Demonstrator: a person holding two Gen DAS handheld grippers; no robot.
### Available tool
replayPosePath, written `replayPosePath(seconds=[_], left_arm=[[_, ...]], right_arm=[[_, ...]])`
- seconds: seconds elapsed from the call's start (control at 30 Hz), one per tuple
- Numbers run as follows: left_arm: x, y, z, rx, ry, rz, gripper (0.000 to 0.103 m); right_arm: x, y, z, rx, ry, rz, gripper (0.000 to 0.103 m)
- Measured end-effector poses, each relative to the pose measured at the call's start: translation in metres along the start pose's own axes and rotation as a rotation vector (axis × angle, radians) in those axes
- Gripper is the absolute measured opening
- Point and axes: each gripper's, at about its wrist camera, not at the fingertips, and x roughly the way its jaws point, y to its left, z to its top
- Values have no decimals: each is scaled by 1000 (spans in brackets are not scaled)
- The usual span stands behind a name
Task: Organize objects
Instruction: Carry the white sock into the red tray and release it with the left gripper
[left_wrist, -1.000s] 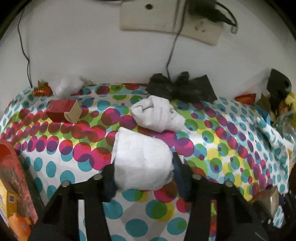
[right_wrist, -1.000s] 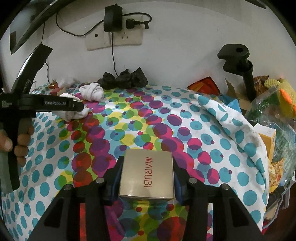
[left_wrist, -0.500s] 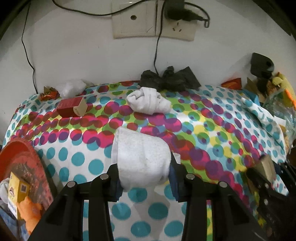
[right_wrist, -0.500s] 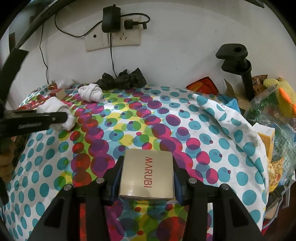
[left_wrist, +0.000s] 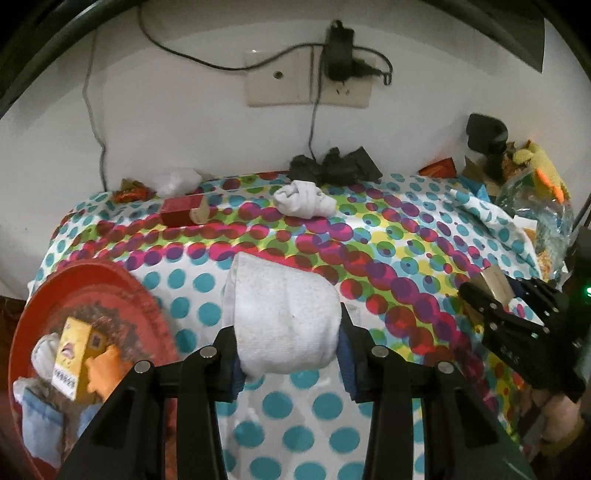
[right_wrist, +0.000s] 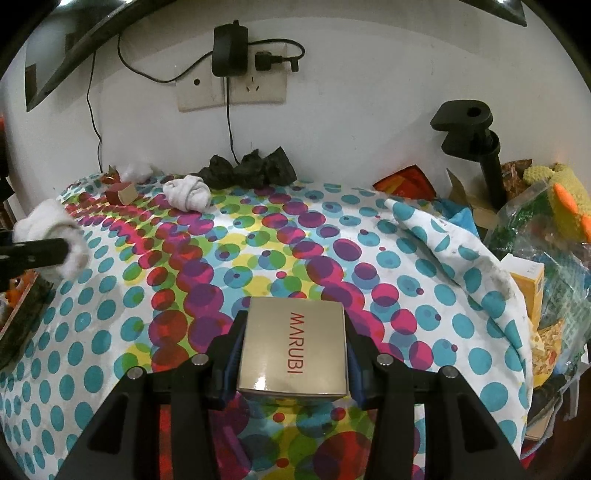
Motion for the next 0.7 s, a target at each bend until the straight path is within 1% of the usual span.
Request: replayPosePath(seconds=[0.1,0.17,0.27,0.4,0.7], left_arm=[[-16,13,-4,-22,-11,-7,37],[-24,19,-6,-25,-18,3,37],[-34,31,-11,-26,-21,36,38],[-44,50,-17,-62,-23,51,38],[-66,100,-30,-125,-38,135,38]], right_arm=[[-2,-1,0,7,-8,11,46],[-3,-2,0,11,-13,16,46],[-3,-2,0,13,-13,15,46],[-3,-2,0,11,-14,10,46],[-3,-2,-1,7,-8,2,46]])
